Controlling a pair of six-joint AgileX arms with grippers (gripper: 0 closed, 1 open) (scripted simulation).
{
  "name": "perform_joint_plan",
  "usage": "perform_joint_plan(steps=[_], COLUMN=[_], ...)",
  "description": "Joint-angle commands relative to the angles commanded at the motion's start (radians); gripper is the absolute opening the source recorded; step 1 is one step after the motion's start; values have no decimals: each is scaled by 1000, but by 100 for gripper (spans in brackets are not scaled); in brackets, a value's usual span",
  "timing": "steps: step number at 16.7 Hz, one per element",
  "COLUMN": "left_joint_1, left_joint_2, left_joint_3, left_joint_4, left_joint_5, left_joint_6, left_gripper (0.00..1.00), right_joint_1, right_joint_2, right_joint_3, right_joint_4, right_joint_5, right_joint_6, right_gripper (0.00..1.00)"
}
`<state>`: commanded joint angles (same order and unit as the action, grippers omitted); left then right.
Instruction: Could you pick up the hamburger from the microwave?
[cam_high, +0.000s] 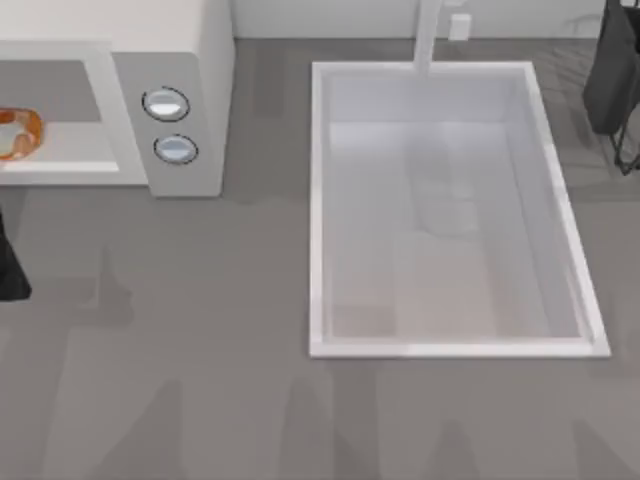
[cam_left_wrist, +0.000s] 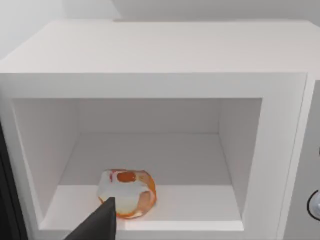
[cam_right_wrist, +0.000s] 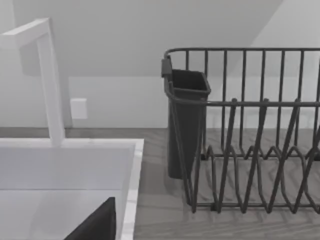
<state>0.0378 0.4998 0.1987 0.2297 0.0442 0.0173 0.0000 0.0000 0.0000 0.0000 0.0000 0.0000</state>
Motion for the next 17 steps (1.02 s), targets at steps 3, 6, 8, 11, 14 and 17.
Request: perform_joint_plan(steps=[3, 6, 8, 11, 14, 17], left_joint_1=[21, 44, 60, 84, 105, 124], left_joint_2=[280, 586, 796, 1107, 1396, 1646], left_joint_3=[111, 232, 316, 439, 554, 653], left_joint_4=[128, 269, 365, 508, 640, 755], left_joint_5=[25, 52, 70, 98, 123, 145], left_joint_6=[10, 20, 27, 38, 48, 57], left_gripper=[100, 100, 100, 100, 100, 100], right_joint_1=[0, 0, 0, 0, 0, 0], right_joint_2=[0, 0, 0, 0, 0, 0], right_joint_3=[0, 0, 0, 0, 0, 0], right_joint_4=[0, 0, 0, 0, 0, 0], right_joint_5=[0, 0, 0, 0, 0, 0], right_joint_6=[0, 0, 0, 0, 0, 0], right_gripper=[100, 100, 100, 100, 100, 100])
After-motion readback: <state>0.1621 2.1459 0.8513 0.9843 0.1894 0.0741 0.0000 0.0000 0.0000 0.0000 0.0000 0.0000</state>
